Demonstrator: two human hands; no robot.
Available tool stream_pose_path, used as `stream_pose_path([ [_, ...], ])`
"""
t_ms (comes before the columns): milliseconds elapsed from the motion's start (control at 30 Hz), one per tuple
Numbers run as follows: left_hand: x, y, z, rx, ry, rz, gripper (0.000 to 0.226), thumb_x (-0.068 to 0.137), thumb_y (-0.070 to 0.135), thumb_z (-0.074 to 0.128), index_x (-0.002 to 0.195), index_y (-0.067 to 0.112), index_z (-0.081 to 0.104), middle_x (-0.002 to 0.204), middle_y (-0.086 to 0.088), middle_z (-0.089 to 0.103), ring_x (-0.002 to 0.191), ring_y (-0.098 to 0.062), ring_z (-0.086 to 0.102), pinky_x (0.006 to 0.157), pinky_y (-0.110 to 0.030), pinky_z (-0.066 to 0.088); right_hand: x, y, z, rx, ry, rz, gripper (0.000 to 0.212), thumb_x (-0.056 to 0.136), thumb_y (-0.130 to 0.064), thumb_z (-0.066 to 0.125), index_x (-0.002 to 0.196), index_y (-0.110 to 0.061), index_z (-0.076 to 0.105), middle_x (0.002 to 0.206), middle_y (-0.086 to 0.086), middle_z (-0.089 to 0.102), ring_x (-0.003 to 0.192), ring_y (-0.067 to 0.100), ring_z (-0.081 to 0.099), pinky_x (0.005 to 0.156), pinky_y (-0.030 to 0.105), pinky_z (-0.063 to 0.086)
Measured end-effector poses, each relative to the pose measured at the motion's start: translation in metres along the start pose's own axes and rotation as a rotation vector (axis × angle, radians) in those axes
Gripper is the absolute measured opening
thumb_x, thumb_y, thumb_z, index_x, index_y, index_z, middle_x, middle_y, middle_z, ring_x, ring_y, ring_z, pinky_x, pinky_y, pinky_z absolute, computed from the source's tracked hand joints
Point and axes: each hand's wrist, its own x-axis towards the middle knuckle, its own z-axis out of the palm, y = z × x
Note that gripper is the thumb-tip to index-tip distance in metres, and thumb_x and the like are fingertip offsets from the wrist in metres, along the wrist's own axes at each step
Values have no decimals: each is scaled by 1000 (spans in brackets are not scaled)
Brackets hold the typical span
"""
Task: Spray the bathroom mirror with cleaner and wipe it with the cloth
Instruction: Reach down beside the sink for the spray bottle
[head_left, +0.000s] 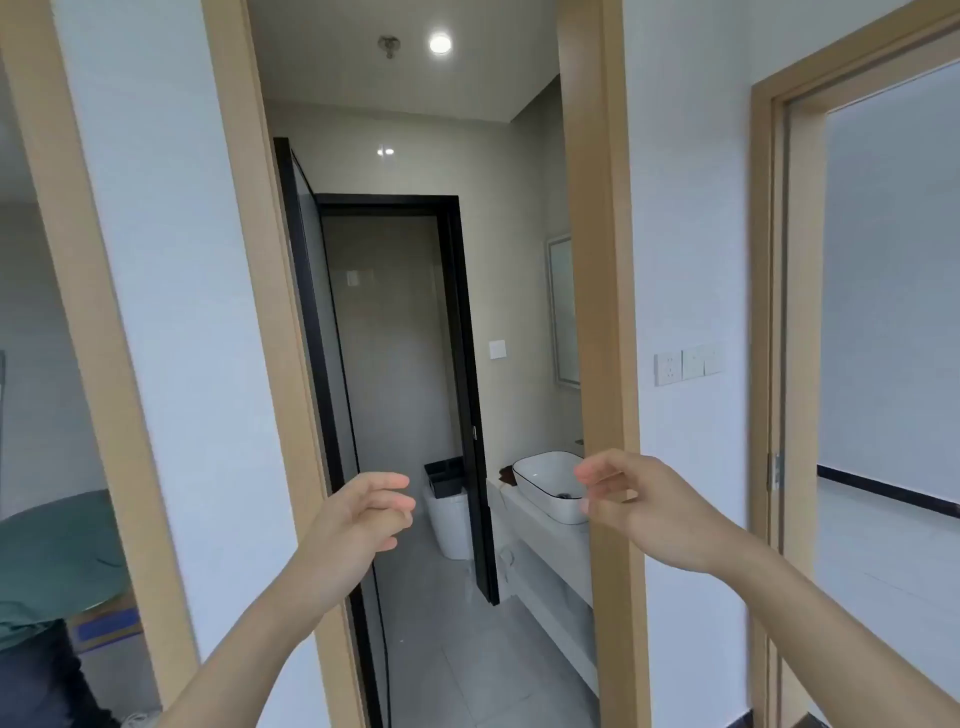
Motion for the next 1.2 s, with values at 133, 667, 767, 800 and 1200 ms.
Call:
stream_pose_path([
  [133,45,-22,11,-7,-18,-14,28,90,12,62,112,28,65,102,5,74,104,-11,67,94,-36,54,36,21,4,-17,-15,23,22,92,-29,68,112,-35,62,120,-18,61,107,-4,61,97,29,51],
  [667,236,-76,90,-73,88,-82,29,87,9,65,114,18,63,104,-6,72,96,-22,71,89,-38,57,250,130,-2,-10,-101,-48,15,92,-27,68,104,-36,66,112,-18,68,97,-9,65,90,22,49],
  [767,269,-97,84,-70,121,-126,45,69,23,63,114,18,64,104,-7,73,97,-23,71,88,-38,57,292,155,23,30,-130,-40,17,92,-25,69,107,-32,68,114,-16,67,96,-8,65,87,19,48],
  [800,280,-104,82,-71,128,-139,47,67,23,63,114,18,64,104,-7,73,97,-24,71,87,-37,57,307,163,33,34,-136,-40,17,92,-24,69,108,-30,68,114,-16,67,96,-7,65,86,16,46],
  [1200,447,-201,38,-68,57,-188,28,93,1,56,115,17,63,108,-9,71,90,-22,73,89,-37,56,480,202,110,100,6,24,12,92,-8,66,98,-16,73,87,-9,72,70,-2,63,59,4,43],
])
